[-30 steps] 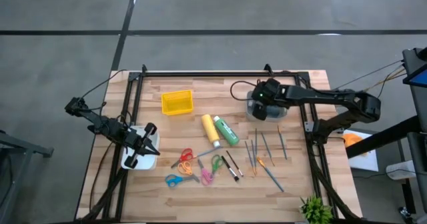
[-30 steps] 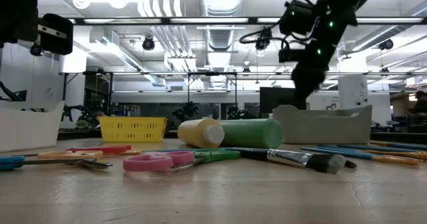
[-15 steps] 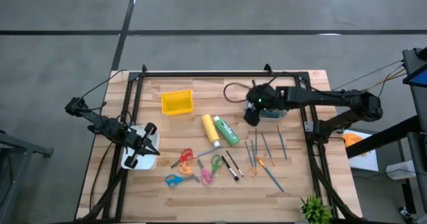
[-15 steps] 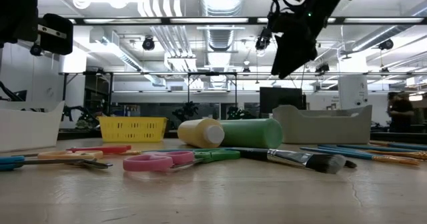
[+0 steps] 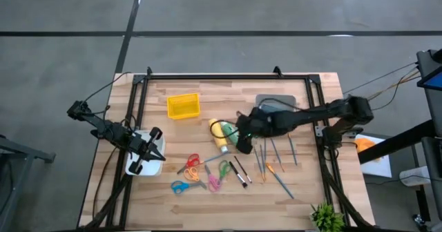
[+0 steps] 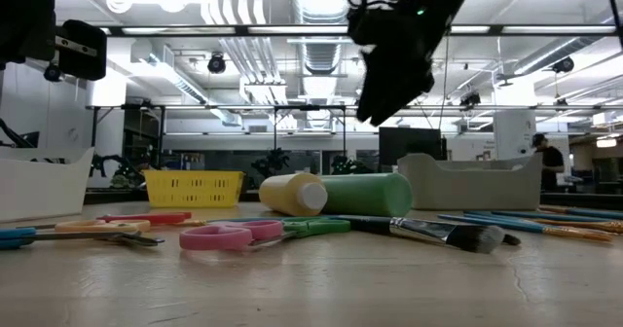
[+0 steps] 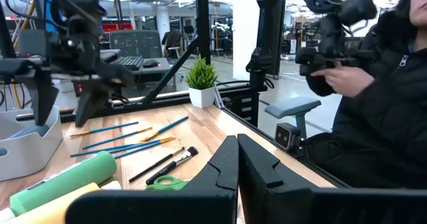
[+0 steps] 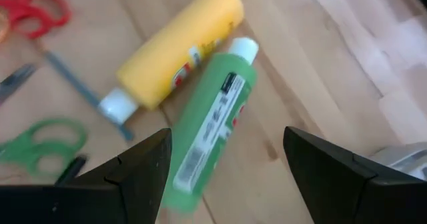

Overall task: Pick & Place Paint Supplies
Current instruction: Put the green acrylic paint bottle into the gray bin

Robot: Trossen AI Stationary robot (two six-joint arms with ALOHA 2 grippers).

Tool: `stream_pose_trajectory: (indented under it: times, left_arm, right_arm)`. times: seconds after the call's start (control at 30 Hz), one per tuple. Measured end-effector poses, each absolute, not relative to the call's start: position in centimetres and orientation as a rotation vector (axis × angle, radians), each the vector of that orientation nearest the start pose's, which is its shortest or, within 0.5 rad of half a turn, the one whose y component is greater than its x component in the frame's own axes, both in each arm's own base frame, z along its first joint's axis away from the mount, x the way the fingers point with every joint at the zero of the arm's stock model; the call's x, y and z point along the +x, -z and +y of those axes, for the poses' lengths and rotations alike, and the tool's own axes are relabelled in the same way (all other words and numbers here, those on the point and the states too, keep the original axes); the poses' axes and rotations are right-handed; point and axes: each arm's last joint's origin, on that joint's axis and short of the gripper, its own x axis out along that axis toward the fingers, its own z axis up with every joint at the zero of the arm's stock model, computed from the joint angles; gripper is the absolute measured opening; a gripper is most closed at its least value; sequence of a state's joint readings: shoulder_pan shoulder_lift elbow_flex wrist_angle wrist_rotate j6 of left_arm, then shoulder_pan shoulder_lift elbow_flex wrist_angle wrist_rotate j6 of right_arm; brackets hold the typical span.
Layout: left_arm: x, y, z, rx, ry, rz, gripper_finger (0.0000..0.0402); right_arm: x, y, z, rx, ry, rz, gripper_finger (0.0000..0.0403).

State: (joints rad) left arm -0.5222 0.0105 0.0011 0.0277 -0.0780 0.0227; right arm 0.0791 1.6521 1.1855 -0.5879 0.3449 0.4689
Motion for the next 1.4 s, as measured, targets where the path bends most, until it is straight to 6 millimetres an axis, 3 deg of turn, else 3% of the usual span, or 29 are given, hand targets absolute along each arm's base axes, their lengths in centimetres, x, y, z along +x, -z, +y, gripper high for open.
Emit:
stream_pose_trajectory:
  times: [0.17, 0.43, 1.4]
  left_arm:
    - [8.6, -16.6, -4.7, 0.017, 0.444, -0.023, 0.0000]
    - [8.6, -16.6, -4.7, 0.019, 0.444, -0.023, 0.0000]
    - [8.6, -16.6, -4.7, 0.020, 0.444, -0.023, 0.0000]
  right_arm:
    - [35.5, -20.5, 2.5, 0.200, 0.602, 0.944, 0.0286]
    - [37.1, -18.3, 2.9, 0.202, 0.623, 0.949, 0.0286]
    - [35.1, -14.1, 1.9, 0.403, 0.566, 1.010, 0.0286]
